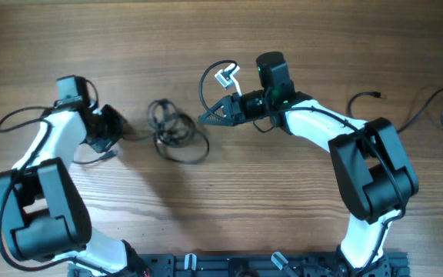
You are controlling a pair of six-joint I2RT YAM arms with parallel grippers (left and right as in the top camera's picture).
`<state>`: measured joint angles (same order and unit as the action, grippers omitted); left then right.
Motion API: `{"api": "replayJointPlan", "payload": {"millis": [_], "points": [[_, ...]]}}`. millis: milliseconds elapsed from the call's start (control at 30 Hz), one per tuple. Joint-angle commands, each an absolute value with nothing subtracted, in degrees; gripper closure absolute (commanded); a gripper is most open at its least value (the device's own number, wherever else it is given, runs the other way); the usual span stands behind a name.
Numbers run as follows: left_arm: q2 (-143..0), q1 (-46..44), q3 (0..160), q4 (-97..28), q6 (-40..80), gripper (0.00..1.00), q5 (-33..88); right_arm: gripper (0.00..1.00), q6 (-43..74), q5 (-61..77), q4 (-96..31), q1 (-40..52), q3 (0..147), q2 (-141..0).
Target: Untangle cables
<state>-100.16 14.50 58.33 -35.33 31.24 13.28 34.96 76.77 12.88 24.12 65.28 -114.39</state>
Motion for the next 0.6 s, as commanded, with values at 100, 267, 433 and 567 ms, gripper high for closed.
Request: {"api": "replayJointPlan", "payload": {"millis": [100,267,433,567], "points": [[-100.3,12.0,56.1,-31.2,30.0,0.86,20.2,0.95,30.2,68.6,5.3,25.7,66.1,-112.7],[-100.3,5.3,56.2,-28.7,21.0,0.33,23.2,0.94,30.9,48.4,-0.8,30.9,66.1,-112.7],[-94.8,5.0,56.4,-28.5,15.4,0.39,26.1,0.94,32.2,36.8,-2.7,34.3,66.1,-114.2],[-91.7,5.9,56.4,-25.3,26.1,0.40,21.3,0.94,34.9,33.2,-0.9,34.3,66.1,-116.2]]}}
